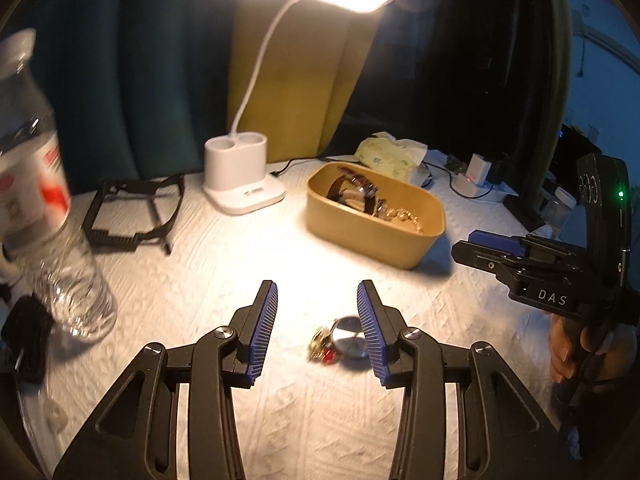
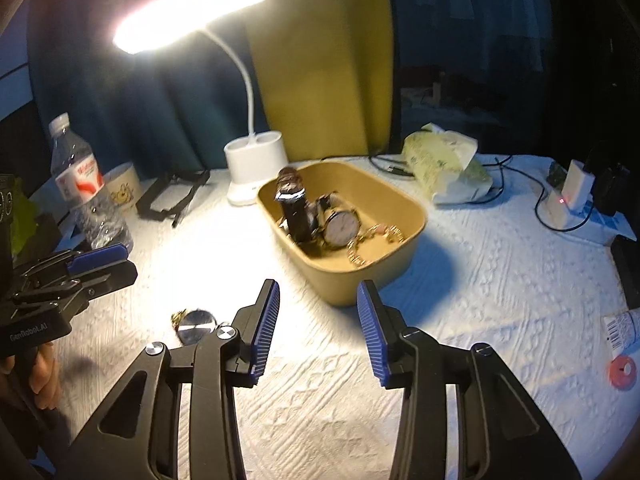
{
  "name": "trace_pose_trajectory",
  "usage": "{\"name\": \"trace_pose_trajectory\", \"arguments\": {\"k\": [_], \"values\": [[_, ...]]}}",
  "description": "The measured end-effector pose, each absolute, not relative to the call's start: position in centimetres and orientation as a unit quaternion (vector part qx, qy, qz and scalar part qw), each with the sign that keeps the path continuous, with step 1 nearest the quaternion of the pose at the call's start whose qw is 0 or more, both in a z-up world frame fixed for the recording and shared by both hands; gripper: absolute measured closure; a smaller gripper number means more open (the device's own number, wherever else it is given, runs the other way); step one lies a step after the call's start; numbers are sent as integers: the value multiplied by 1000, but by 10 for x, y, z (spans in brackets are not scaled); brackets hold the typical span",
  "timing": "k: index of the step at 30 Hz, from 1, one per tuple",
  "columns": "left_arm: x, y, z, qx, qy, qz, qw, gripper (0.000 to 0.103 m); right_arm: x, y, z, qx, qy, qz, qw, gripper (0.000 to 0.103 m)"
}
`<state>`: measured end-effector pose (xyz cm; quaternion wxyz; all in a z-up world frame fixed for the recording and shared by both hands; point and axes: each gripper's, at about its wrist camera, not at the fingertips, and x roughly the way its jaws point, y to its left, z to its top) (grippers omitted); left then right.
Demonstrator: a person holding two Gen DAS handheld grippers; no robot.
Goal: Organize jewelry
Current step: 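Close the right tool on the silver pocket-watch charm bracelet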
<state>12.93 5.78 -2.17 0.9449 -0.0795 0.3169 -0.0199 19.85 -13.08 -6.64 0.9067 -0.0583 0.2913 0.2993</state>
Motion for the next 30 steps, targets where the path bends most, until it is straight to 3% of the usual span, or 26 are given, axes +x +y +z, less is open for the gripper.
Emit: {"name": "trace_pose_trajectory", "arguments": {"k": [8,30], "values": [[111,77,-30,-104,314,-8,944,59,187,-102,-79,-85,311,333,886,47],[103,104,-43,-147,310,-10,939,59,171,-30,-115,-172,338,361,852,47]]}}
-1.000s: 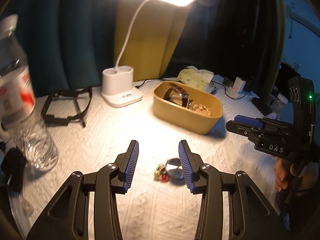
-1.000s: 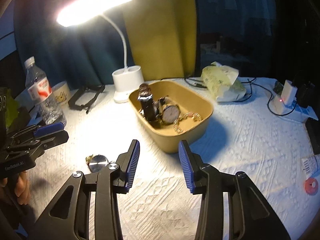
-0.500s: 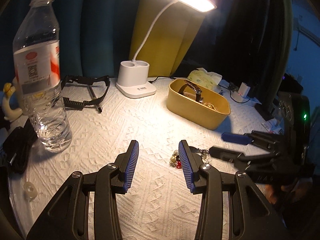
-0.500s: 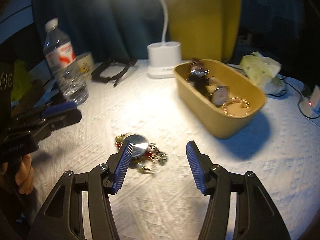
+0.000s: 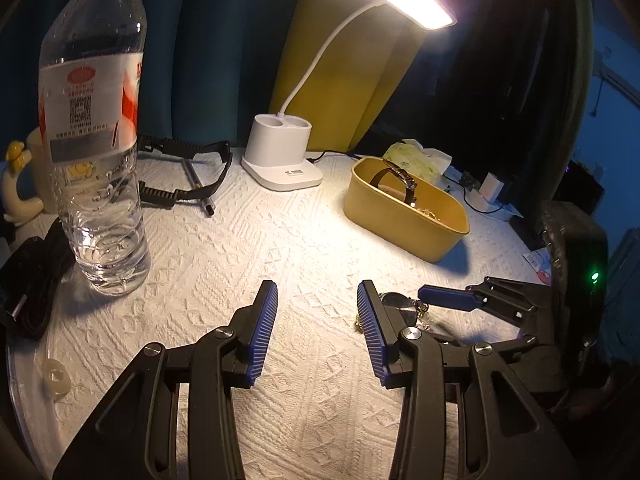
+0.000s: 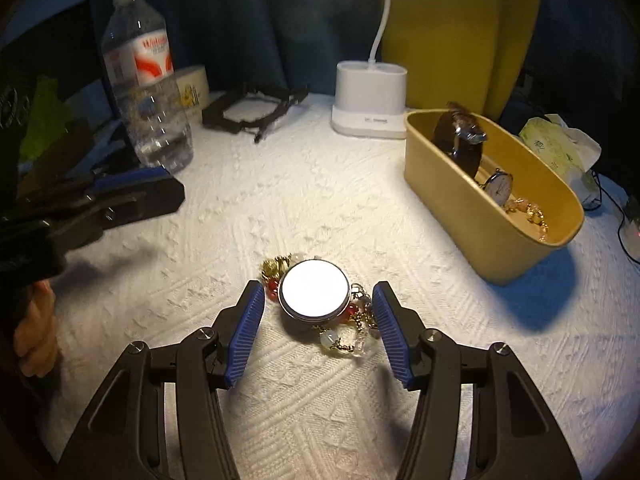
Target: Organize jewelry
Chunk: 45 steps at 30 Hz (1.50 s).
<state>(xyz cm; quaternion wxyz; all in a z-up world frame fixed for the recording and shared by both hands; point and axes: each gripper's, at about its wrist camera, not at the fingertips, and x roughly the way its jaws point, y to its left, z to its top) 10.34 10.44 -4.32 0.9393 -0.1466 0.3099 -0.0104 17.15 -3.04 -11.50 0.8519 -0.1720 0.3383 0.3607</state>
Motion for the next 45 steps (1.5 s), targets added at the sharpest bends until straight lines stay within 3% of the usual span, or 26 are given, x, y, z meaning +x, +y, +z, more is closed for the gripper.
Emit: {"name": "trace_pose_trajectory", "arguments": {"k": [5,6,7,26,45], "values": [[105,107,-48,-149,312,-9,938,59,173,-24,-116,-186,330,360,853,48],[106,108,-49,-149,313,-8,938,59,174,-23,-116,-188,335,364,848,58],[107,109,-50,-151,315,-7,937,59,175,-23,-115,-188,334,365,848,59],[110,92,-45,-125,325,-9,938,59,167,-71,-76,-132,278,350,885,59],[146,43,-60,-56,383,-14,922,59,189,-139,-81,-69,283,329,898,59]]}}
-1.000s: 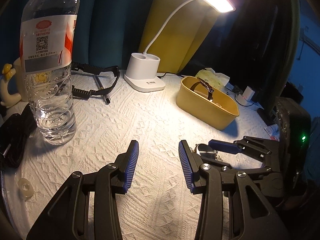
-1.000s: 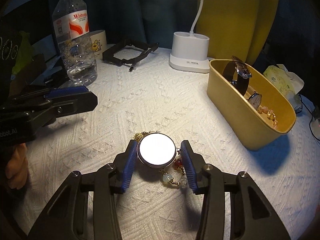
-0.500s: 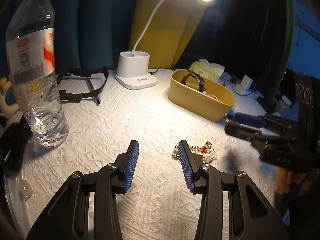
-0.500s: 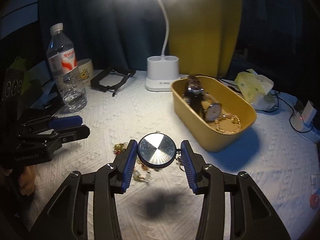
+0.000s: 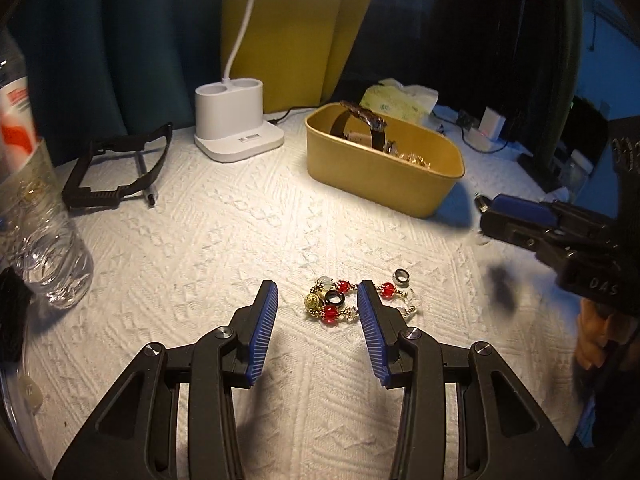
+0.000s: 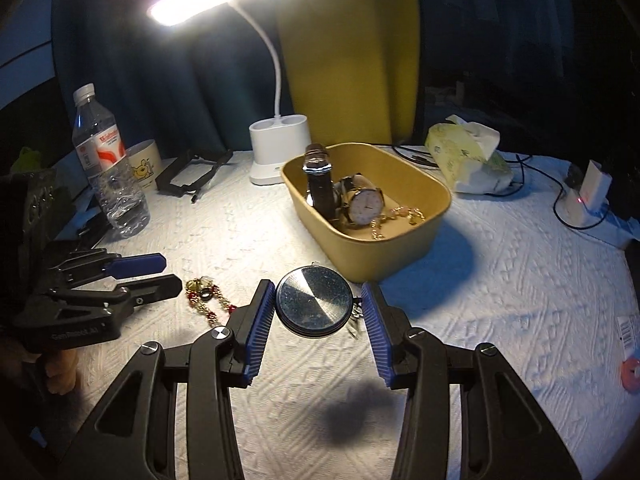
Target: Organize jewelry
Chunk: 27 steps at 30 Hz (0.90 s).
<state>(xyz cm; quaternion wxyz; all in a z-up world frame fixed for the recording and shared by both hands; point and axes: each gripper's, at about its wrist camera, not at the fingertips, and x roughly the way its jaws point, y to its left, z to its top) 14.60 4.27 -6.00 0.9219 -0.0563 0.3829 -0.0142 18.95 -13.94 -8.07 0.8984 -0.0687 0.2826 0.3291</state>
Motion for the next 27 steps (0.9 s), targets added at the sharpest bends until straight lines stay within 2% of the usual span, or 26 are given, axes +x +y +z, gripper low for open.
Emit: {"name": "trace_pose_trajectory", "arguments": {"k": [5,8,15,17,21,22,27], "values": [[156,39,-62,-43,390,-11,920,60,193,-146,-80,-60,282,330,899,59],[161,34,-63,-32,395,-12,918,75,195,-148,-80,-57,281,332,899,58],[167,32,-69,-29,412,-9,911,83,198,-151,-83,-51,285,334,897,59],[167,33,-68,-31,411,-8,911,94,199,-151,-84,-51,287,334,896,58],[163,29,-65,-23,401,-15,916,99,197,-150,-83,-51,286,335,896,58],[162,27,-64,-19,397,-18,918,103,196,-151,-83,-51,285,335,897,59],[154,20,-57,-16,384,-25,923,103,193,-152,-81,-51,283,333,898,59]]}}
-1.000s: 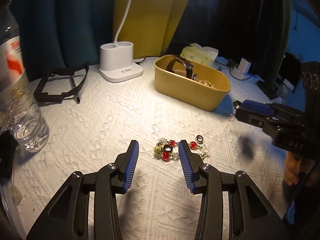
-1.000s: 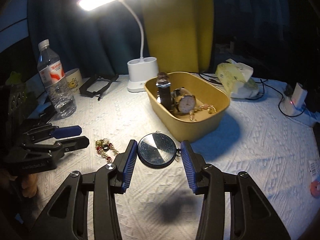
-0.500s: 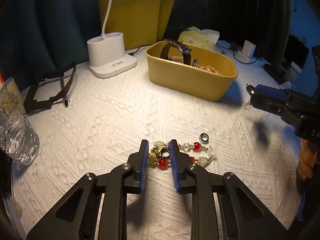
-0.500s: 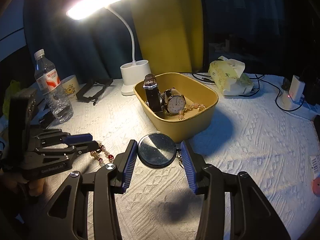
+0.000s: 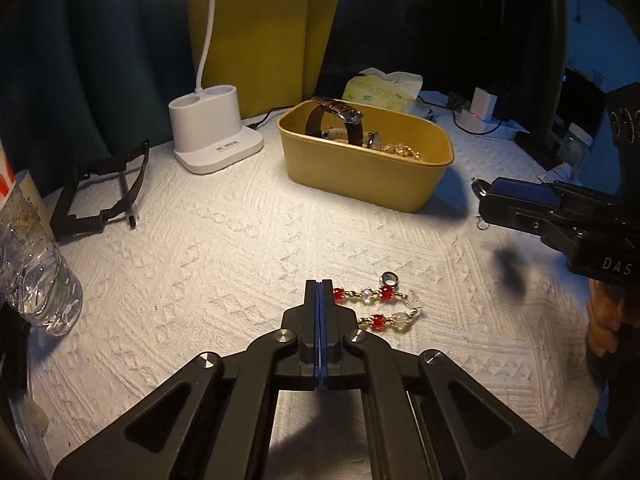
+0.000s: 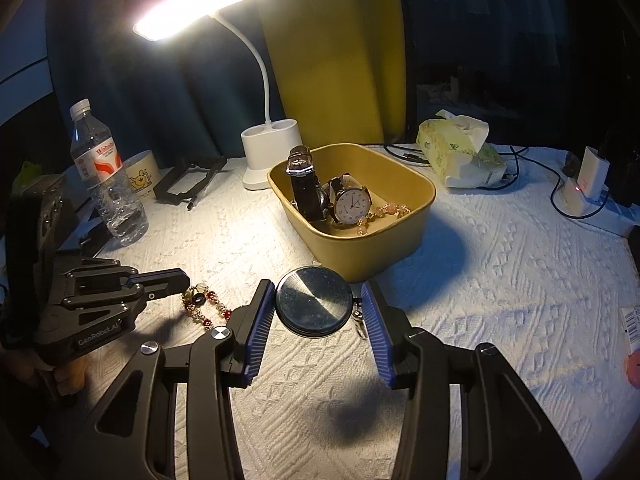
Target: Organize jewelry
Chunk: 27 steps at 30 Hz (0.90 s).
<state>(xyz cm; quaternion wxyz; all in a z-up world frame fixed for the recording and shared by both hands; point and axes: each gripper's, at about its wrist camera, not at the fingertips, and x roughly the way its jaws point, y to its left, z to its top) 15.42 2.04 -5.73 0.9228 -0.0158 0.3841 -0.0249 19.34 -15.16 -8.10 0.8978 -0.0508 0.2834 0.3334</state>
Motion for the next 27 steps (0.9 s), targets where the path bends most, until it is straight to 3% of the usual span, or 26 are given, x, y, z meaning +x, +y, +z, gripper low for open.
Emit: {"name": "trace_pose_trajectory", "arguments": {"k": [8,15,20,27], "values": [[155,21,-67,-13,417,-24,908,103,188,-151,-80,-53,282,336,897,59],[150,22,-57,-3,392,-13,920,98,188,-151,-79,-53,281,335,898,59],[162,24,-64,-3,401,-14,916,77,187,-151,-77,-53,280,336,898,58],[162,18,-72,-7,421,-38,906,74,188,-155,-77,-48,280,330,900,58]]}}
